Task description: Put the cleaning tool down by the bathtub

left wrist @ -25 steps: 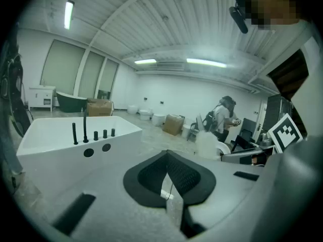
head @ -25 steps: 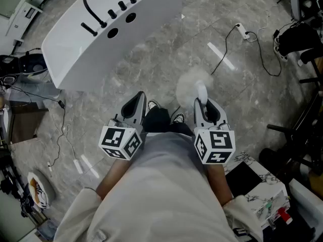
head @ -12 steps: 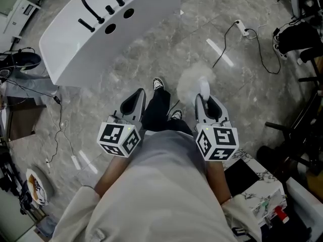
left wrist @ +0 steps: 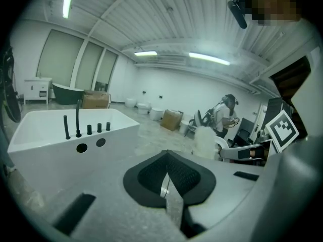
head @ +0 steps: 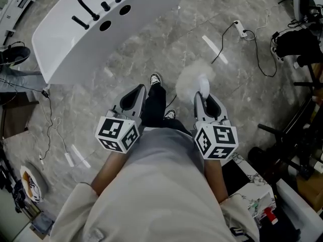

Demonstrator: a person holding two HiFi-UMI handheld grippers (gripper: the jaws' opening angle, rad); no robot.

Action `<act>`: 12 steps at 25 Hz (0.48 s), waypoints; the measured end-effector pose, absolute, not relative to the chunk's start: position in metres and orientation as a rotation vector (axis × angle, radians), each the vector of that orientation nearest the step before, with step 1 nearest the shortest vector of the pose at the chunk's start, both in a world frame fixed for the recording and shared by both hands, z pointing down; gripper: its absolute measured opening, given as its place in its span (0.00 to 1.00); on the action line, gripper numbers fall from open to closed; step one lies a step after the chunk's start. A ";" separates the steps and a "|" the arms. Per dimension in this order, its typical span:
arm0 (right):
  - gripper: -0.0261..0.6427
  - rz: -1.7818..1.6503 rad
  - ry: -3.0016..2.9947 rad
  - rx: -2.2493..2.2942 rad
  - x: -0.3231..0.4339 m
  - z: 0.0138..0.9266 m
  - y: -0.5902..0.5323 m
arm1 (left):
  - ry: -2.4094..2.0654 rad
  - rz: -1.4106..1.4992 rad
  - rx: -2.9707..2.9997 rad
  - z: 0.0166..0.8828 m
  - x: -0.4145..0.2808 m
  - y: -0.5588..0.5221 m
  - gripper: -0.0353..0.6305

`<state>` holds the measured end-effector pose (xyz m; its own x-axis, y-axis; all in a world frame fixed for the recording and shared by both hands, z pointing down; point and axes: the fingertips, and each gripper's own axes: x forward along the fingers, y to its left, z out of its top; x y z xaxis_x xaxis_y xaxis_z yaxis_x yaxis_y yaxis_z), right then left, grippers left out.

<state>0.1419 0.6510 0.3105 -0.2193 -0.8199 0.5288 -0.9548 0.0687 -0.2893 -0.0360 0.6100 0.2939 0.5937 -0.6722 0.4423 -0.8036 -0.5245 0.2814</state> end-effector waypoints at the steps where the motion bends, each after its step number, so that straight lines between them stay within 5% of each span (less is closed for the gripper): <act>1: 0.16 0.870 -2.117 1.798 0.142 0.311 0.643 | -1.175 0.391 2.363 0.295 -0.036 0.603 0.07; 12: 0.16 0.897 -2.087 1.758 0.136 0.315 0.540 | -1.180 0.393 2.296 0.300 -0.052 0.508 0.07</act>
<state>0.1362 0.5402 0.3145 -0.2282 -0.7904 0.5686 -0.9564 0.0725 -0.2831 -0.0517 0.5075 0.2997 0.5775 -0.6641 0.4748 -0.8162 -0.4823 0.3182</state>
